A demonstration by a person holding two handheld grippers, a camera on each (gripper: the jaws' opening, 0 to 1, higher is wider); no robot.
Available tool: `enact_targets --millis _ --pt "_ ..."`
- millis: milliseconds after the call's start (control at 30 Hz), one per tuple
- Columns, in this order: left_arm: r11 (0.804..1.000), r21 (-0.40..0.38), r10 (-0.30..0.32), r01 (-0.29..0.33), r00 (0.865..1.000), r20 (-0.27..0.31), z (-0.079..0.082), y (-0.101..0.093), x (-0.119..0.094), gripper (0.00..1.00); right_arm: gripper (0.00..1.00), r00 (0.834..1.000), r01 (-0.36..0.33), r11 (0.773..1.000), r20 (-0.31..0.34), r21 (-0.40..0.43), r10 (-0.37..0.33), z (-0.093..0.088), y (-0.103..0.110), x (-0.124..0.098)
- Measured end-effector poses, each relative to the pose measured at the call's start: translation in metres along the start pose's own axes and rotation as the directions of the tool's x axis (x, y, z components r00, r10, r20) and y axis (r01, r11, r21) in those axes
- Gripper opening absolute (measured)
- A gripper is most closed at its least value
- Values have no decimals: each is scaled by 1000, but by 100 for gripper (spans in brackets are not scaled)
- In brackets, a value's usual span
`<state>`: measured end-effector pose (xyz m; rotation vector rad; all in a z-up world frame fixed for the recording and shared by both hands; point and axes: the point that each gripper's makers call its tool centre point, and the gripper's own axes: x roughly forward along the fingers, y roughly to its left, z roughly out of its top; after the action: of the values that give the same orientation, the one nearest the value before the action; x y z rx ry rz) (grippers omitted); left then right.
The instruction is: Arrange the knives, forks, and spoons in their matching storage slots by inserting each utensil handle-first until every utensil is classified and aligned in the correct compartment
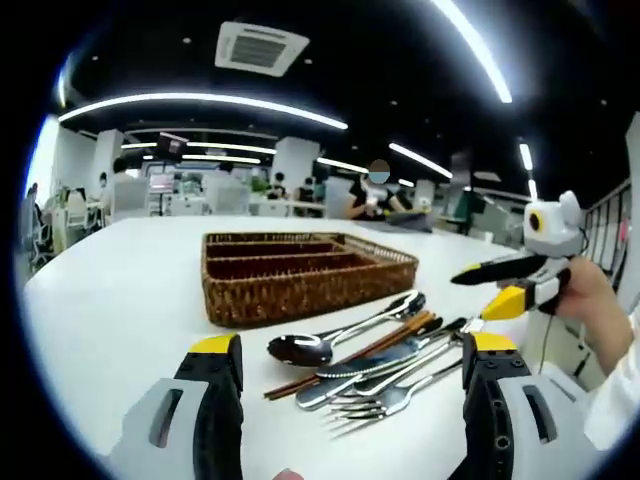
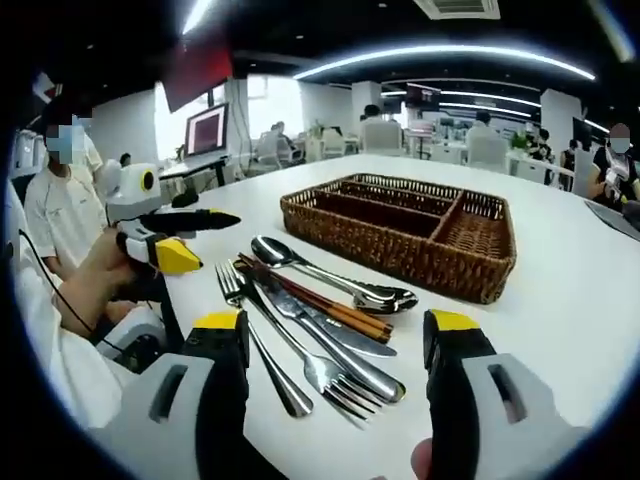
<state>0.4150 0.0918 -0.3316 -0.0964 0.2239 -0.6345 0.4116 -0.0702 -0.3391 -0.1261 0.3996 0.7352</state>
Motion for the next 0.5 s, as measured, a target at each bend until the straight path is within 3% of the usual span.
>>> enact_targets --millis 500 --pt "1000 14 10 -9 1000 -13 2 2 3 91 74 1000 1 1000 5 10 -1 0 -4 -1"
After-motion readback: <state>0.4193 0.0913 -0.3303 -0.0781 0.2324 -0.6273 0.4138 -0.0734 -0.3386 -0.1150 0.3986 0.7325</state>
